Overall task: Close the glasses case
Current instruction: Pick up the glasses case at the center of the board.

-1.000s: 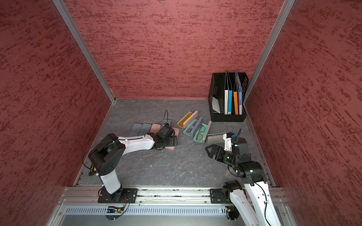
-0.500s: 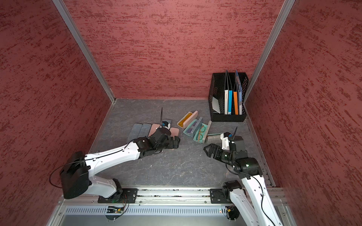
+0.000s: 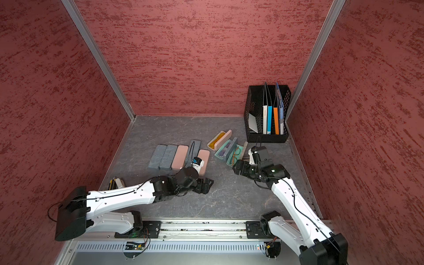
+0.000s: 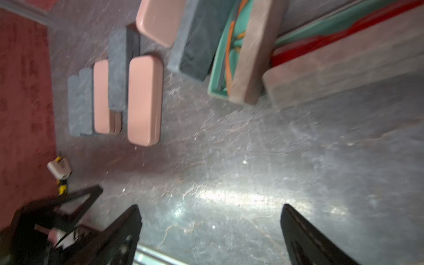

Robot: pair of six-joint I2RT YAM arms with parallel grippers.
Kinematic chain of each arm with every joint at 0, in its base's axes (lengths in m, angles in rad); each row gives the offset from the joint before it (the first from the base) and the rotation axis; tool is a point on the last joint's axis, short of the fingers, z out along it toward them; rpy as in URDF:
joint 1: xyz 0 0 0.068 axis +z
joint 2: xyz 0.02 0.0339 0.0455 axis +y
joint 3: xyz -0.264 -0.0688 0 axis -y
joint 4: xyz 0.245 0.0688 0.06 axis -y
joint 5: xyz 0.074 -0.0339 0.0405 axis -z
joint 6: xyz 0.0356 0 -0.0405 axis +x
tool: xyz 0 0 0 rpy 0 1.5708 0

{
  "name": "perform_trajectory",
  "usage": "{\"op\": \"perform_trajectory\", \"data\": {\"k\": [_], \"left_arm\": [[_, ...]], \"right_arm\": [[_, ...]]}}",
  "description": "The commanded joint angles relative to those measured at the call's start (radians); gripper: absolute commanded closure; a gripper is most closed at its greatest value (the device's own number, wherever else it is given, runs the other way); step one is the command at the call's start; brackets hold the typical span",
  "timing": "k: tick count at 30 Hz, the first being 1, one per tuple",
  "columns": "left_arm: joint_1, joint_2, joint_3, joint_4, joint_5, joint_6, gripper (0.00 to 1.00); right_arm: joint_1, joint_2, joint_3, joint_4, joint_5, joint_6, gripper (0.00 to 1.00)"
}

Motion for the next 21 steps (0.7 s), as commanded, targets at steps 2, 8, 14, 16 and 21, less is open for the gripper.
{"op": "perform_trajectory", "data": {"k": [2, 8, 14, 16, 21], "left_arm": [[-0.104, -0.014, -0.02, 0.041, -0.072, 0.005, 0.04], [-0.2, -0.015, -0.049, 0.03, -0.127, -0.046, 0.04], [-0.246, -0.028, -0.088, 0.025, -0.153, -0.097, 0.04], [-0.26, -0.034, -0.097, 0.025, -0.159, -0.109, 0.04], [-0.293, -0.048, -0.107, 0.011, -0.184, -0.126, 0.03]], "right_arm": [[-0.043, 0.047, 0.03, 0.0, 0.188, 0.02, 0.03], [-0.177, 0.112, 0.04, 0.064, 0.11, 0.043, 0.03], [-0.256, 0.239, 0.071, 0.097, 0.069, 0.034, 0.03], [-0.28, 0.28, 0.079, 0.104, 0.058, 0.026, 0.03], [-0.325, 0.368, 0.099, 0.111, 0.039, 0.004, 0.03]]}}
